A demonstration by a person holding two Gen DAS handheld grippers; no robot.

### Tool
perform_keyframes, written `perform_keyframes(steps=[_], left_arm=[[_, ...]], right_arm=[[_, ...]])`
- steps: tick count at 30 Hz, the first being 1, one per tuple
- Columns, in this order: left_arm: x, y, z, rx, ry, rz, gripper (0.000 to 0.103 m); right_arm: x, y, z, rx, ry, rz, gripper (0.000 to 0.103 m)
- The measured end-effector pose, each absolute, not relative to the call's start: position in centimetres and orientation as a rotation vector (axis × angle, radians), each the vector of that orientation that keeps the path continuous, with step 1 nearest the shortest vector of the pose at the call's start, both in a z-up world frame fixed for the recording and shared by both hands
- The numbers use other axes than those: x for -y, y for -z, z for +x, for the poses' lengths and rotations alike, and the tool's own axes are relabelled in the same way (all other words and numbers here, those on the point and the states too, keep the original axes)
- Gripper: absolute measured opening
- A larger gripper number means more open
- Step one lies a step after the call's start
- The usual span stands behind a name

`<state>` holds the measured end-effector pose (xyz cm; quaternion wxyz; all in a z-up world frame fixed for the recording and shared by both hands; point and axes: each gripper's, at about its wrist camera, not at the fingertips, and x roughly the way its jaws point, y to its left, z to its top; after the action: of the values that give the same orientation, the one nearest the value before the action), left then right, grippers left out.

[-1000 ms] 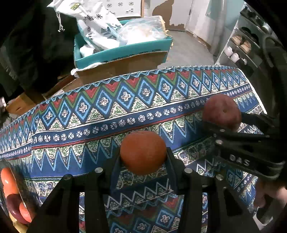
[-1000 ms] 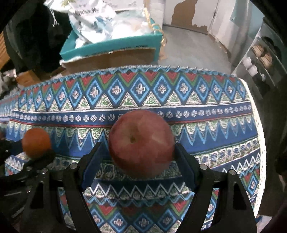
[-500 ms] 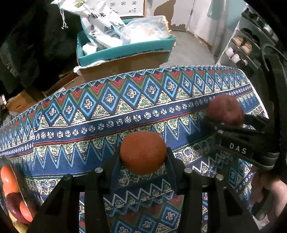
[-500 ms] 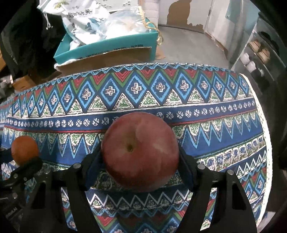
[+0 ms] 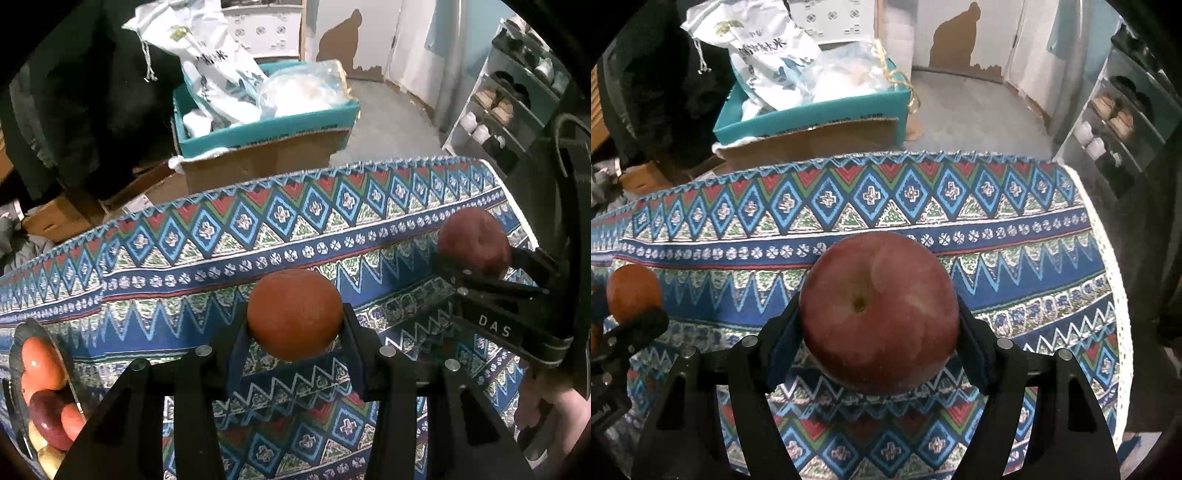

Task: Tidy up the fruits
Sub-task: 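Lift the orange and apple with both tools and carry them toward the plate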

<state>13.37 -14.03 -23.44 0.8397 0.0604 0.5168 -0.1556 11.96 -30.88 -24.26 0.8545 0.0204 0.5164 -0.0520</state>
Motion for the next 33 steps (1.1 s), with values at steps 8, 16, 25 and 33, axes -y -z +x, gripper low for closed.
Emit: perform_keyframes(steps=[8, 16, 25, 33], left_arm=[[13.0, 20.8, 12.2, -1.046, 0.328, 0.120, 0.047], [12.0, 17.9, 10.7, -0.996, 0.326, 0.116, 0.047], [10.3, 15.1, 8.9, -0.956, 0.320, 0.099, 0.047], [7.7, 13.6, 7.3, -0.937, 0.303, 0.078, 0.047]], right_arm=[[29.9, 21.1, 10.8, -1.044, 0.108, 0.033, 0.075], [28.4, 17.3, 9.1, -0.984, 0.100, 0.005, 0.075], [26.8, 13.6, 7.2, -0.929, 0.076, -0.018, 0.075], [24.9, 11.0, 5.7, -0.881, 0.023, -0.020, 0.075]])
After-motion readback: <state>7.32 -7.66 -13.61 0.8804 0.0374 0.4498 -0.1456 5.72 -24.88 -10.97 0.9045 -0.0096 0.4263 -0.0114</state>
